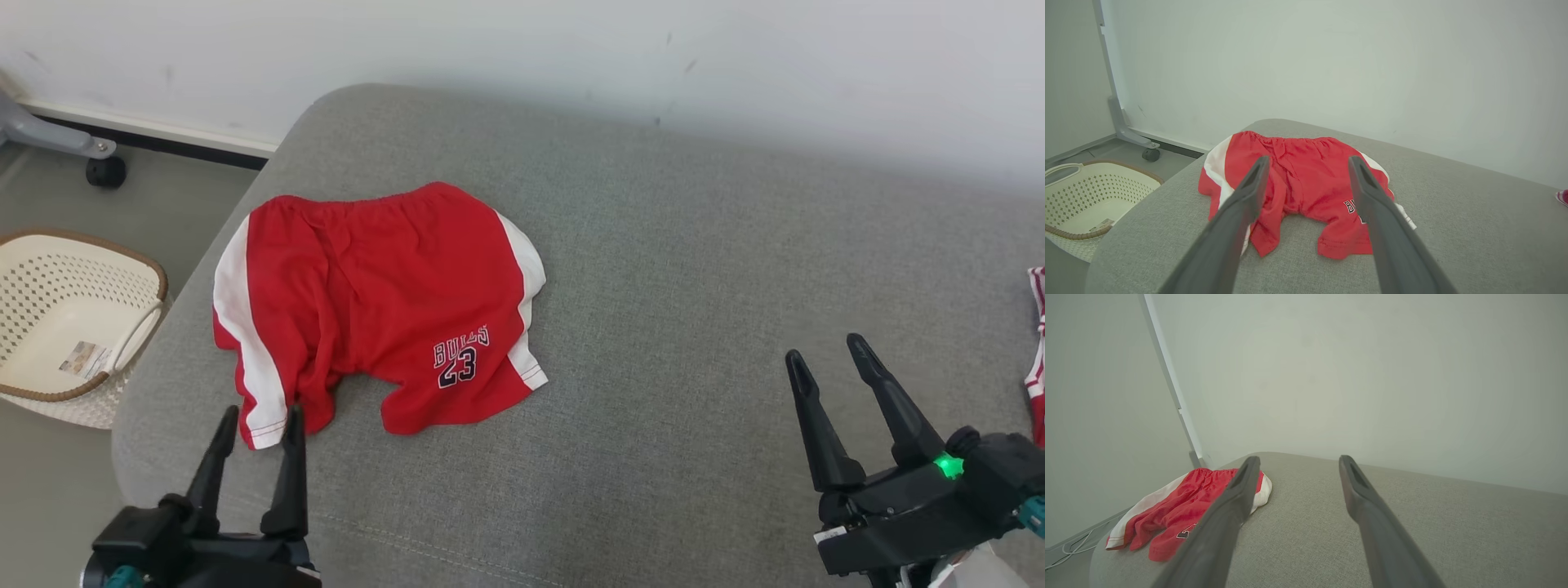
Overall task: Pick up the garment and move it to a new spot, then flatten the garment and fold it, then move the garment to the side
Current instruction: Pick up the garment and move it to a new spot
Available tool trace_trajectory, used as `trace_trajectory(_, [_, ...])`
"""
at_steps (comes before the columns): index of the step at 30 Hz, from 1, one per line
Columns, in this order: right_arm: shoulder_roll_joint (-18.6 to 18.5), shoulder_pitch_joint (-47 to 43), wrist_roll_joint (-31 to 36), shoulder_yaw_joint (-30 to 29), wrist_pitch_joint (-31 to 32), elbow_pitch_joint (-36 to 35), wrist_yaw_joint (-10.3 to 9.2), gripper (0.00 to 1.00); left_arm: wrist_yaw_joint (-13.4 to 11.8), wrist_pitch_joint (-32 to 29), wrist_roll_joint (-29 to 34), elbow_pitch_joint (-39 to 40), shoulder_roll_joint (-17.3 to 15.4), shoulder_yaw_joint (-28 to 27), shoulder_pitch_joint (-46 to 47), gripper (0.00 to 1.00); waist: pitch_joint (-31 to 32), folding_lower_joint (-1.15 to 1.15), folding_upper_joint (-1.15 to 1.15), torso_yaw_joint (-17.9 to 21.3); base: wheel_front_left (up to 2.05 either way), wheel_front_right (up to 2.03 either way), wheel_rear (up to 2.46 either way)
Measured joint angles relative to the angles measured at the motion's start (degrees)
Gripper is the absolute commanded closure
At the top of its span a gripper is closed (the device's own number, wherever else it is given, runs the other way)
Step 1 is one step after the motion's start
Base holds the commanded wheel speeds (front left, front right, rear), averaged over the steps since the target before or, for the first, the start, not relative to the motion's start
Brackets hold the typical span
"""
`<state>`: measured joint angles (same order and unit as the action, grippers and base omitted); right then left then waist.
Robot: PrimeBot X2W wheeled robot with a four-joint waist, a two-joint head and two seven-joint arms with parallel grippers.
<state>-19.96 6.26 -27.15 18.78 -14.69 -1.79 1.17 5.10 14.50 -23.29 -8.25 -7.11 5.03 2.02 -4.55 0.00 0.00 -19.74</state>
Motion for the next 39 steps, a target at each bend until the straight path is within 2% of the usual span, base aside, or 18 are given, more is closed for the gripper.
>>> trace_trajectory(9, [0.2,2.5,1.3,1.0,0.0,0.3,0.97,0.0,-0.1,-0.2,-0.9,0.8,-2.6,-3.4,5.6,0.0,-3.8,0.0,0.0,0.7,0.0,0.0,0.0])
trace_trajectory(14, [0.1,3.7,2.0,1.2,0.0,0.4,1.37,0.0,0.1,-3.6,-3.2,-1.3,-5.1,-5.5,12.8,0.0,-6.2,0.0,0.01,1.1,0.0,0.0,0.0])
trace_trajectory(28, [0.7,12.5,4.2,4.2,0.5,0.3,2.88,0.0,1.5,-21.4,-19.0,-24.4,-12.9,-12.5,35.4,0.0,-14.1,0.01,0.01,2.6,0.0,0.0,0.0])
trace_trajectory(32, [0.8,14.1,4.5,4.4,0.5,0.5,2.97,0.0,1.5,-26.4,-20.0,-30.5,-15.8,-13.3,38.5,0.0,-16.5,0.01,0.01,4.5,0.0,0.0,0.0])
trace_trajectory(39, [0.8,16.3,5.0,4.3,0.5,0.7,3.37,0.0,1.9,-34.1,-22.0,-37.1,-16.9,-11.9,42.1,0.0,-20.5,0.0,0.01,8.0,0.0,0.0,0.0])
